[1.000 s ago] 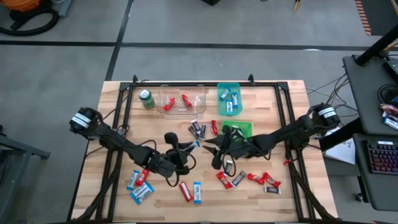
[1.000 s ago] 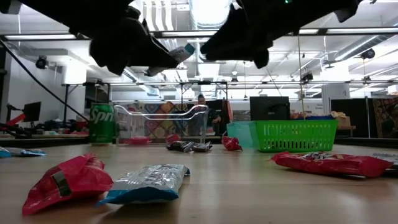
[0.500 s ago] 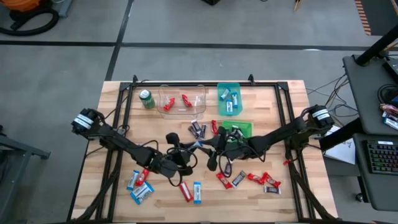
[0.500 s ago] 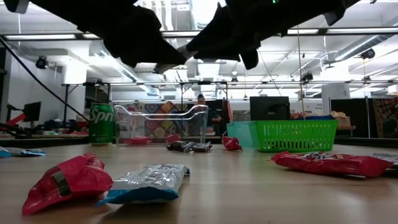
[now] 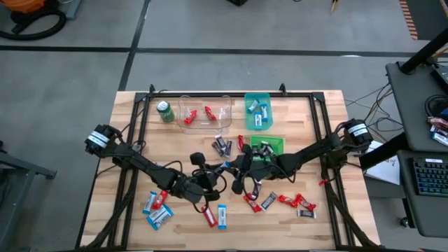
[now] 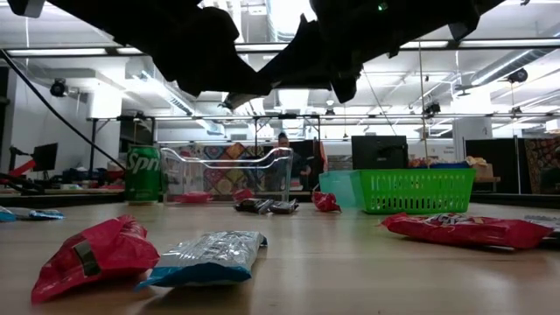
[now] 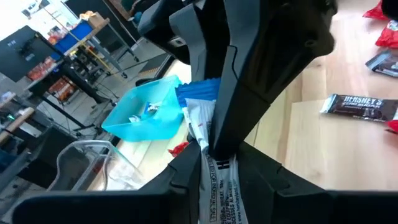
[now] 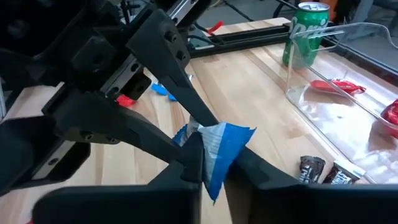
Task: Sort candy
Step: Put the white chocolate bar into the blue bin
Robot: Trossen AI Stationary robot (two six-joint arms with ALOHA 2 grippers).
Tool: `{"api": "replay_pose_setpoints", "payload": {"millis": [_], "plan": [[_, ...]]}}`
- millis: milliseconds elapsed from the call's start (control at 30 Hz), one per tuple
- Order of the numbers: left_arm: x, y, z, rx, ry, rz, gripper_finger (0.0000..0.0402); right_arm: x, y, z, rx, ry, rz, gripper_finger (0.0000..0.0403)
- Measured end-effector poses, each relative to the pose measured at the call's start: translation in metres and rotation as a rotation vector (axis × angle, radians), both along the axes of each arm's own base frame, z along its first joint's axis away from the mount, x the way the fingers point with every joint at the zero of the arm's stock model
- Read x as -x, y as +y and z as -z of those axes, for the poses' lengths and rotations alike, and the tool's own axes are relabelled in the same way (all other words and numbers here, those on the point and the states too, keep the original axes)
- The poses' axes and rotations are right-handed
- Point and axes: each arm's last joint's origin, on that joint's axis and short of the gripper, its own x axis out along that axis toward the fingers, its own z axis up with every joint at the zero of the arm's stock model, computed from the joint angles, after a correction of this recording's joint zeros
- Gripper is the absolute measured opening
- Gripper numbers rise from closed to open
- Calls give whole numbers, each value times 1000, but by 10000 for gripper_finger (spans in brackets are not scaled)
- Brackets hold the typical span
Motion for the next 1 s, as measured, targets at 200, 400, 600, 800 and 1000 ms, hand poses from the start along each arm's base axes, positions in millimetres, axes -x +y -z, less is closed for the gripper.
{"api": "replay_pose_setpoints", "payload": {"millis": [200,400,600,800,1000], "plan": [[0,0,0,31,-10,8,78,1,0,0,2,9,-10,16],[0,0,1,74,-34,6,121,4,-1,-4,9,30,-14,14],[2,1,3,79,-38,-8,154,14,-8,-14,24,87,10,13],[3,2,5,76,-25,-12,164,32,-28,-26,89,194,159,13],[4,2,6,77,-20,-14,164,60,-74,-45,178,324,385,13]]}}
